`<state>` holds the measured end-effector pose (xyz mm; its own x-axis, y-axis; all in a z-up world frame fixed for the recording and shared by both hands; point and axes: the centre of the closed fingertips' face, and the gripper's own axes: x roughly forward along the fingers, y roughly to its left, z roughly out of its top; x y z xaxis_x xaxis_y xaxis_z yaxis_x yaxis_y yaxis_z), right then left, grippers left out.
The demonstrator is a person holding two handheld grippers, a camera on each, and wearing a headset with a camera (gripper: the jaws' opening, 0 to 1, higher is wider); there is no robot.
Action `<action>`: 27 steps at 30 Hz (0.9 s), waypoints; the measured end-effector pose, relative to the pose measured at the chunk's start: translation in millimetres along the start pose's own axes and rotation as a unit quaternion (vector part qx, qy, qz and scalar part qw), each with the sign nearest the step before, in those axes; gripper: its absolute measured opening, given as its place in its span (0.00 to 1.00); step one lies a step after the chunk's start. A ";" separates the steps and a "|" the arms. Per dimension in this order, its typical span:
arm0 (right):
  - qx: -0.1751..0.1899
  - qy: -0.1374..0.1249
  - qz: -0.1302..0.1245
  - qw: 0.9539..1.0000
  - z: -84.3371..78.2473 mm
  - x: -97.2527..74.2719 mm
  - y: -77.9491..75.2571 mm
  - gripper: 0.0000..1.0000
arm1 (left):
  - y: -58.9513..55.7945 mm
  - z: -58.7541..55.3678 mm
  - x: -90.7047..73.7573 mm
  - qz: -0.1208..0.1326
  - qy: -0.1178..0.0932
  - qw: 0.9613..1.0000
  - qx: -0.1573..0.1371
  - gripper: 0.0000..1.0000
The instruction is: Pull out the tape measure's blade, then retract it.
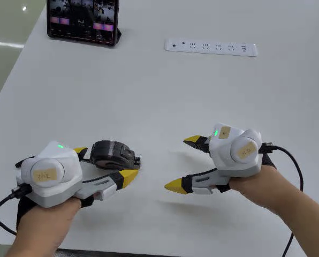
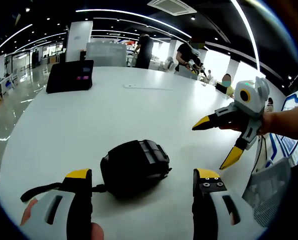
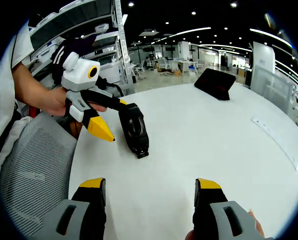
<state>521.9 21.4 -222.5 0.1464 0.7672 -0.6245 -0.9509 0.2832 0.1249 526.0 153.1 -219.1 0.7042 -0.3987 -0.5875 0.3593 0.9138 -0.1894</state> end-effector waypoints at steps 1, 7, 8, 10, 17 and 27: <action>0.001 -0.002 -0.001 1.000 0.0 -1.0 -0.2 0.71 | 0.1 0.0 -0.5 0.000 0.000 1.000 0.003 0.80; 0.005 -0.004 -0.008 1.000 -4.1 -7.5 -0.4 0.73 | -1.5 0.7 -5.1 -0.005 0.000 1.000 0.010 0.83; 0.004 -0.004 -0.009 1.000 -4.3 -8.5 -0.1 0.73 | -1.3 0.6 -5.5 -0.005 0.000 1.000 0.012 0.84; 0.007 -0.006 -0.010 1.000 -4.6 -10.4 -0.4 0.74 | -1.7 0.7 -6.4 -0.008 0.000 1.000 0.013 0.85; 0.012 -0.006 -0.011 1.000 -6.1 -14.1 0.4 0.73 | -2.5 0.3 -9.0 -0.013 0.004 1.000 0.021 0.86; 0.014 -0.010 -0.018 1.000 -5.7 -21.5 -0.3 0.74 | -2.5 -0.5 -14.5 -0.027 0.007 0.999 0.033 0.86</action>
<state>517.5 1.6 -213.5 0.1864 0.7676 -0.6133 -0.9372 0.3263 0.1236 514.6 156.7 -210.5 0.6747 -0.4453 -0.5886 0.4367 0.8838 -0.1681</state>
